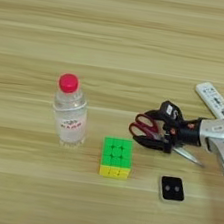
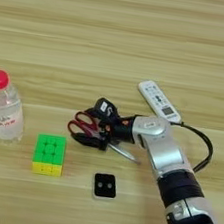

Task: Move the objects on the table

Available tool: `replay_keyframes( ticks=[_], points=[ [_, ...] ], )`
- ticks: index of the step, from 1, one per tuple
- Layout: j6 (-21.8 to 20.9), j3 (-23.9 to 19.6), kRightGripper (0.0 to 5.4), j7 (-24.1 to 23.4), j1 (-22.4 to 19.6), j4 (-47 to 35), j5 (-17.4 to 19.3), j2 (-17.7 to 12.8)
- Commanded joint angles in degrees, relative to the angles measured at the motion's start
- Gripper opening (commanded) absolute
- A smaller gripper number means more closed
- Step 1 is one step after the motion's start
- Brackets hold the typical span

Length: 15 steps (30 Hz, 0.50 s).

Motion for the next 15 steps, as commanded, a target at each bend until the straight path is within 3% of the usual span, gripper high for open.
replay_keyframes(
  ticks=[1,7,11,15],
  points=[
    [0.43,-1.86,3.88,-3.07,-2.9,-0.68,-1.19,-1.87],
    [0.48,-4.59,3.88,-5.17,-5.01,-0.77,-0.82,-2.35],
    [1.03,-8.01,3.87,-10.32,-8.84,3.56,-0.85,-1.93],
    [0.34,-8.17,3.87,-14.35,-10.76,8.51,-3.11,-1.47]
  ],
)
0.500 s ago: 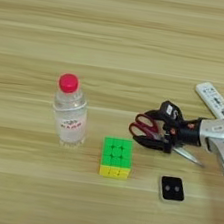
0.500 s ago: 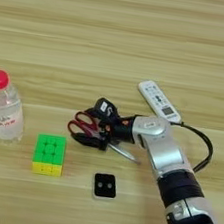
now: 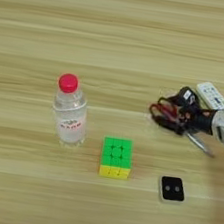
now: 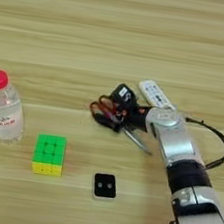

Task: Move the objects on the table

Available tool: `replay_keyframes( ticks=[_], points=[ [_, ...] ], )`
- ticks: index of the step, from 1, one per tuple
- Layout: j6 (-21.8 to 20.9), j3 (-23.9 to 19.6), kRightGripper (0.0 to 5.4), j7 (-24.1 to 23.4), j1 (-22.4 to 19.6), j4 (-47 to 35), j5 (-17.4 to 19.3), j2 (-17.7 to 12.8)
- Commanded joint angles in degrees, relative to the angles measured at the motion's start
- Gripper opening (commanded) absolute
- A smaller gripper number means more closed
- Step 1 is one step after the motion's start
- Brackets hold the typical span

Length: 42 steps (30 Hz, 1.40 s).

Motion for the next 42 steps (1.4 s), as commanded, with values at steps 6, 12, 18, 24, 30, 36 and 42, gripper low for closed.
replay_keyframes(
  ticks=[6,12,18,24,30,36,42],
  points=[
    [-2.83,-1.43,3.86,-9.06,-8.3,8.38,-3.31,-0.55],
    [-4.97,-1.7,3.86,-13.02,-10.58,14.16,-4.6,-0.52],
    [-6.93,-1.04,3.86,-13.25,-11.17,16.66,-5.14,-0.44],
    [-7.87,-0.65,4.79,-12.5,-10.87,16.05,-5.15,-0.32],
    [-8.45,-0.9,5.38,-11.73,-9.97,11.51,-4.33,-0.1],
    [-9.28,-2.76,5.38,-6.79,-6.75,-1.25,0.33,0.39],
    [-10.09,-4.07,5.38,0.65,-2.52,-12.5,6.54,-0.08]
  ],
)
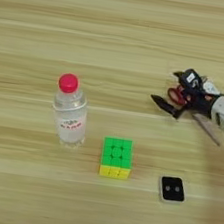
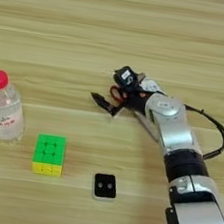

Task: Move the objects on the table

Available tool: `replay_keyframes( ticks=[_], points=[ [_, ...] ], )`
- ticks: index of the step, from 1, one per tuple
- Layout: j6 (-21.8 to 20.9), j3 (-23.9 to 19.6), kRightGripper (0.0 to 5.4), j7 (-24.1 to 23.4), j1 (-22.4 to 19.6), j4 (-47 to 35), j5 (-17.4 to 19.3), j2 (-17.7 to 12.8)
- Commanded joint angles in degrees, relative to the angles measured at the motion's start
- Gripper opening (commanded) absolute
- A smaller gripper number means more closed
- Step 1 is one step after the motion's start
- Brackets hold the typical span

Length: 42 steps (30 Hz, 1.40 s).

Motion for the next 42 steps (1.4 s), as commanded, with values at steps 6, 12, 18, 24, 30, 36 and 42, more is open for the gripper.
replay_keyframes(
  ticks=[6,12,18,24,30,36,42],
  points=[
    [-2.92,-1.09,5.38,10.15,3.07,-14.33,8.02,-2.14],
    [-3.34,-0.04,5.38,16.28,6.87,-19.4,11.36,-2.19],
    [1.1,3.01,5.38,22.53,10.39,-24.59,13.3,-4.01],
    [6.51,7.43,5.38,25.12,13.27,-29.97,11.29,-6.84],
    [9.95,10.98,5.38,23.18,12.87,-31.73,6.7,-7.95],
    [10.87,14.52,5.38,22.96,12.17,-31.59,4.02,-7.24],
    [11.19,16.06,5.38,22.18,11.5,-30.43,2.58,-6.23]
  ],
)
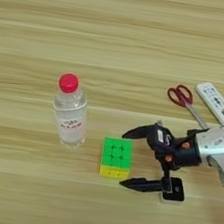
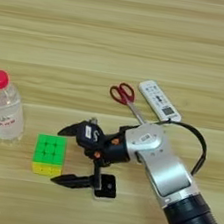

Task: Move the objects on the table

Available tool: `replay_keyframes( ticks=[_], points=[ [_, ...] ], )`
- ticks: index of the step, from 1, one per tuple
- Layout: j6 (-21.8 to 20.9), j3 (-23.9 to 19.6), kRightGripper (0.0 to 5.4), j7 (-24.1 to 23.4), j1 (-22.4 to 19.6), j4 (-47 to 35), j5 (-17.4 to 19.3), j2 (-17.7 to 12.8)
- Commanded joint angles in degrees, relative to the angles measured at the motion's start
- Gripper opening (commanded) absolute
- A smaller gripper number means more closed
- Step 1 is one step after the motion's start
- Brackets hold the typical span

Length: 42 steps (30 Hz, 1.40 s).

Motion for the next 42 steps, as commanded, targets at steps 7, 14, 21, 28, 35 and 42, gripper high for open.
replay_keyframes(
  ticks=[7,14,21,28,35,42],
  points=[
    [-1.03,-0.9,4.53,-3.37,-4.29,0.02,-0.7,1.08],
    [-1.48,-1.16,3.56,-3.82,-4.28,0.45,-0.67,1.84],
    [-1.75,-2.77,3.32,-4.35,-4.92,0.65,0.63,2.12],
    [-1.63,-8.51,3.32,-5.76,-7.67,1.75,2.91,1.88],
    [-1.8,-16.77,3.32,-15.35,-15.33,11.28,1.79,2.29],
    [-1.51,-20.13,3.32,-25.25,-21.77,22.88,-1.02,3.49]
  ],
)
